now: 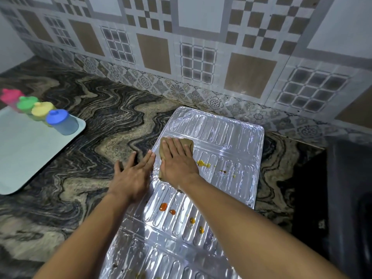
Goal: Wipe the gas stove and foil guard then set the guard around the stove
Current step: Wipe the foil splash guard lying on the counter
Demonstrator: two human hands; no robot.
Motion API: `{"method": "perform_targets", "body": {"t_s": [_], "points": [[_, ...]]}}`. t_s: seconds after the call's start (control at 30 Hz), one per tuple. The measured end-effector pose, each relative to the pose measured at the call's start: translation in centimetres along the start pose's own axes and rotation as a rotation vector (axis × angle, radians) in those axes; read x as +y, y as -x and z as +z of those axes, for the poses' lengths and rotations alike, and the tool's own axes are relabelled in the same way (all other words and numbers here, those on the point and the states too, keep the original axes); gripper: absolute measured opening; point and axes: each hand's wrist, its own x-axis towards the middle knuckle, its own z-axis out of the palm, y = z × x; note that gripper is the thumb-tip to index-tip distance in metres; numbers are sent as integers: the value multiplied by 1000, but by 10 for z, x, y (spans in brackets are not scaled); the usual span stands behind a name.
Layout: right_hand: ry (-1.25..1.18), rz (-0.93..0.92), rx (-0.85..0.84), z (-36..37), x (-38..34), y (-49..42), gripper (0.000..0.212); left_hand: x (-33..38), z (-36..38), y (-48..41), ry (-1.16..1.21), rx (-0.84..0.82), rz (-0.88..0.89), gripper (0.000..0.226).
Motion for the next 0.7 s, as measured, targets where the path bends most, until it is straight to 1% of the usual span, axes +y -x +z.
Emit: {"method": "perform_targets", "body": {"t_s": [0.2, 0.5, 0.7], "points": [[-3, 12, -12, -4, 18, 14, 63, 4, -5, 2, -23, -49, -5, 66], [10, 59, -54, -10, 63, 47, 62, 5, -5, 1, -7, -80, -33, 63], [11, 168, -109, -21, 102, 74, 61, 12, -12, 4, 9, -120, -52, 59]]}}
